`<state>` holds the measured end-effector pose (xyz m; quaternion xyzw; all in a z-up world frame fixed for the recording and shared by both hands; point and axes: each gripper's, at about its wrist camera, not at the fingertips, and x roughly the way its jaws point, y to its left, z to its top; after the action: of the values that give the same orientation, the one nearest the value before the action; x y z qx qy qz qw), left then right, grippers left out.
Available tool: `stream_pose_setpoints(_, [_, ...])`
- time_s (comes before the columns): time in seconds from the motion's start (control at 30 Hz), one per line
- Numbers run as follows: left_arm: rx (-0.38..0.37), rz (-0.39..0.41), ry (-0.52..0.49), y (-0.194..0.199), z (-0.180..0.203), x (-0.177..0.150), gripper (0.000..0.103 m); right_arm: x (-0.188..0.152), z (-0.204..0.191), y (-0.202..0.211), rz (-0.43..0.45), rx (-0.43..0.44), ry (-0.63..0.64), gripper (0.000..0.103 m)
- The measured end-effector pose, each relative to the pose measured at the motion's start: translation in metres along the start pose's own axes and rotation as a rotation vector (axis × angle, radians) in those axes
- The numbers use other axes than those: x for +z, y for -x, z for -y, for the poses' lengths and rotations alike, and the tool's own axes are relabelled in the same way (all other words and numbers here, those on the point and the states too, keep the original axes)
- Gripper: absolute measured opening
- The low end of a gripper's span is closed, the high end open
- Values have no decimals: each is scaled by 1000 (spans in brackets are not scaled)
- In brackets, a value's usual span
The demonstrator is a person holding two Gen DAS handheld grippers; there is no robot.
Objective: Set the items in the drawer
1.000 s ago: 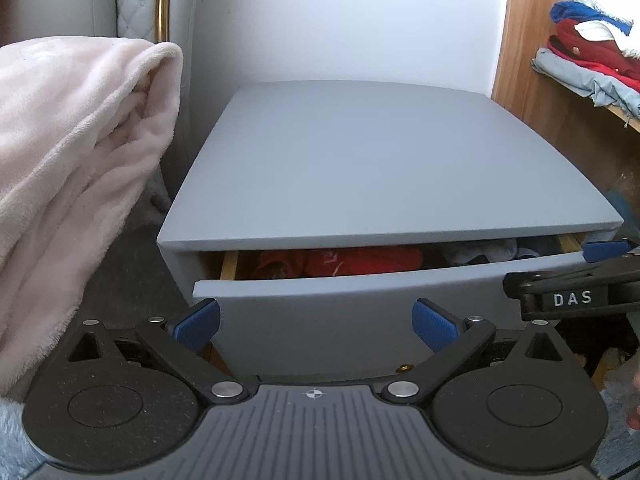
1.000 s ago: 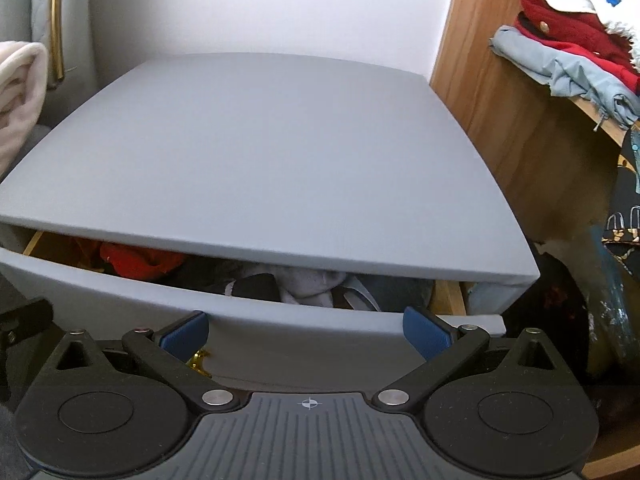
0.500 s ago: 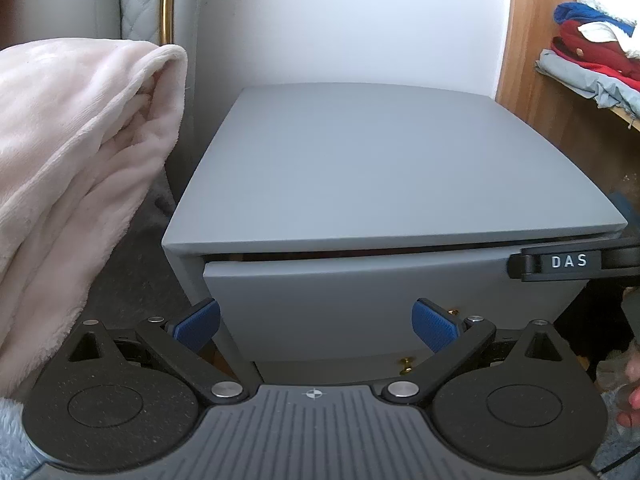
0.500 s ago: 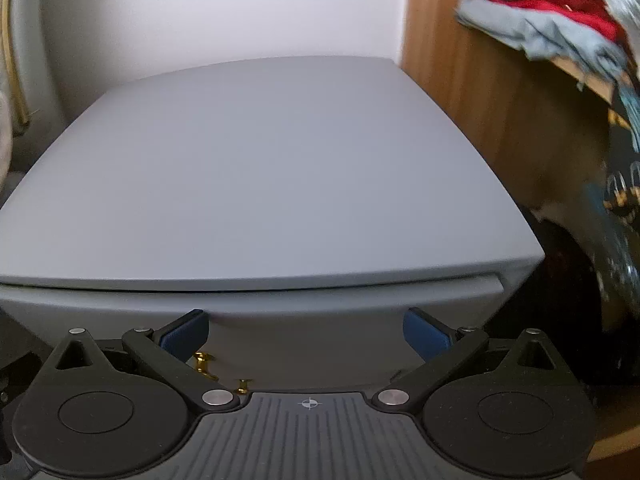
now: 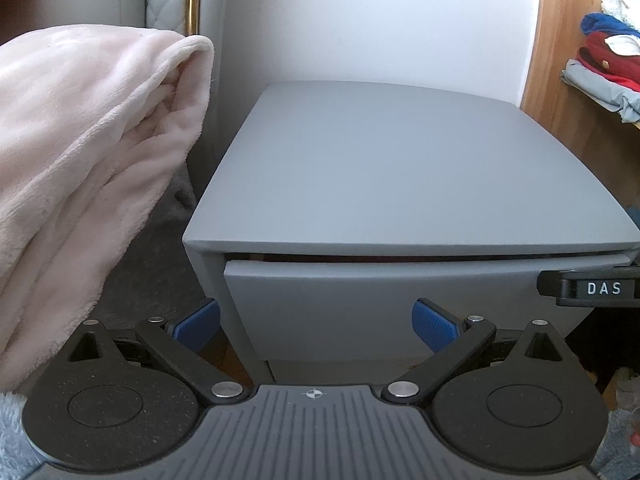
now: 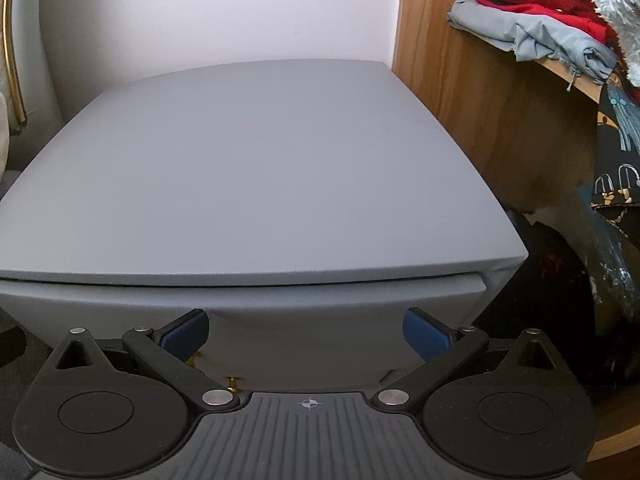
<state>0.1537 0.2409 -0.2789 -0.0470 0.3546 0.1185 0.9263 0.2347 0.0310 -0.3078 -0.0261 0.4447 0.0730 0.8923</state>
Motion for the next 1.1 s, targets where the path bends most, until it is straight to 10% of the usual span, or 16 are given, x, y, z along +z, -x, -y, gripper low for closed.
stream_pose_setpoints(1.1, [-5, 106, 86, 64, -8, 54, 103, 60, 7, 119, 230, 70, 71, 103])
